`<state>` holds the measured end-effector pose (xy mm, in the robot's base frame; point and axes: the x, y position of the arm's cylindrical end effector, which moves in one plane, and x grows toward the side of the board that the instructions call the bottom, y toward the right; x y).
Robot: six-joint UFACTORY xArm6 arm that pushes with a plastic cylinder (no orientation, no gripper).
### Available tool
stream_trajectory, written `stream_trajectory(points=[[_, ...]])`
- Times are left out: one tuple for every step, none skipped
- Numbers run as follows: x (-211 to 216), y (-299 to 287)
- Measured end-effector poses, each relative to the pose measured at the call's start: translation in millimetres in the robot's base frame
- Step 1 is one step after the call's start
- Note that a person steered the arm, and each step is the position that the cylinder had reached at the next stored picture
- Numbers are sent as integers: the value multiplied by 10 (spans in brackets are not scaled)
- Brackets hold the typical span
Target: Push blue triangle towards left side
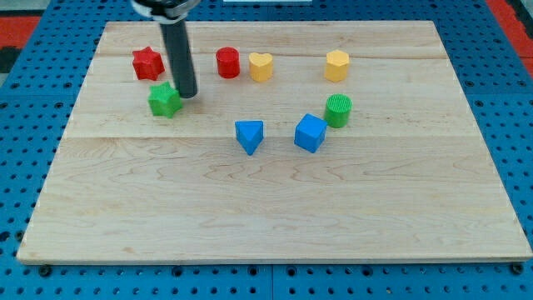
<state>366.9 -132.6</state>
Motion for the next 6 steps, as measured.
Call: stream_trajectory(points=[[167,-78],[215,-77],[191,609],[322,1147],[692,1276],[841,1333]])
